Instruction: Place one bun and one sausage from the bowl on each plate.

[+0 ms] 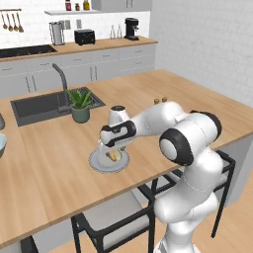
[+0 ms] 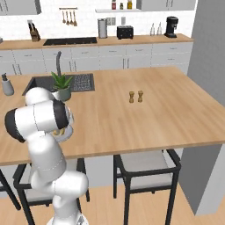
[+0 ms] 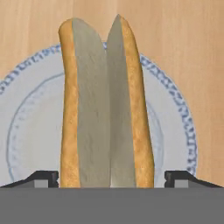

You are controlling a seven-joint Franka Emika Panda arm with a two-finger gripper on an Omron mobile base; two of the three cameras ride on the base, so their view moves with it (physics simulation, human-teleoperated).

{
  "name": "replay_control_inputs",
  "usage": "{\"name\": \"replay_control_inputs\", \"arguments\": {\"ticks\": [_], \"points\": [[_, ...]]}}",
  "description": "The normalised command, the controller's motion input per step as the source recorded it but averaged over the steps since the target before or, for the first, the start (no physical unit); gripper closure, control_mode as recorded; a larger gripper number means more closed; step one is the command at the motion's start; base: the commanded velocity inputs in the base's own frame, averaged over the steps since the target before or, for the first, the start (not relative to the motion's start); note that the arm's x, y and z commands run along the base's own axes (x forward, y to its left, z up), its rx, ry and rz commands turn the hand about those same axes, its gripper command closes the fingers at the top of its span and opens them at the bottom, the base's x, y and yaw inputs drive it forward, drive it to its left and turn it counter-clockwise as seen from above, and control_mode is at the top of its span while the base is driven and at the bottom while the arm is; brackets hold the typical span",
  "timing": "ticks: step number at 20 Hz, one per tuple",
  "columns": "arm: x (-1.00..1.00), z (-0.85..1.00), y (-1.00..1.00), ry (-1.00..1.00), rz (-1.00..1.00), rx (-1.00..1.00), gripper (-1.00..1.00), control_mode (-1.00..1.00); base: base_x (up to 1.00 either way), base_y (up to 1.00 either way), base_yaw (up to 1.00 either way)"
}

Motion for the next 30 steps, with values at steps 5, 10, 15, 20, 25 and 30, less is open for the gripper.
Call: {"name": "replay_control_inputs", "arguments": {"ticks": [5, 10, 15, 20, 25, 30], "points": [[-0.4, 0.69, 0.0, -0.09, 0.0, 0.0, -1.0, -1.0, 0.0, 0.0, 0.0], [-0.67, 0.74, -0.05, -0.17, 0.0, 0.03, -1.0, -1.0, 0.0, 0.0, 0.0], [-0.87, 0.64, -0.31, -0.08, -0.03, 0.13, -1.0, -1.0, 0.0, 0.0, 0.0], [-0.58, 0.53, -0.36, 0.0, -0.08, 0.12, -1.0, -1.0, 0.0, 0.0, 0.0], [-0.28, -0.04, -0.02, 0.0, -0.02, 0.0, -1.0, -1.0, 0.0, 0.0, 0.0], [0.0, 0.0, 0.0, 0.0, 0.0, 0.0, -1.0, 1.0, -0.87, 0.31, 0.03]]}}
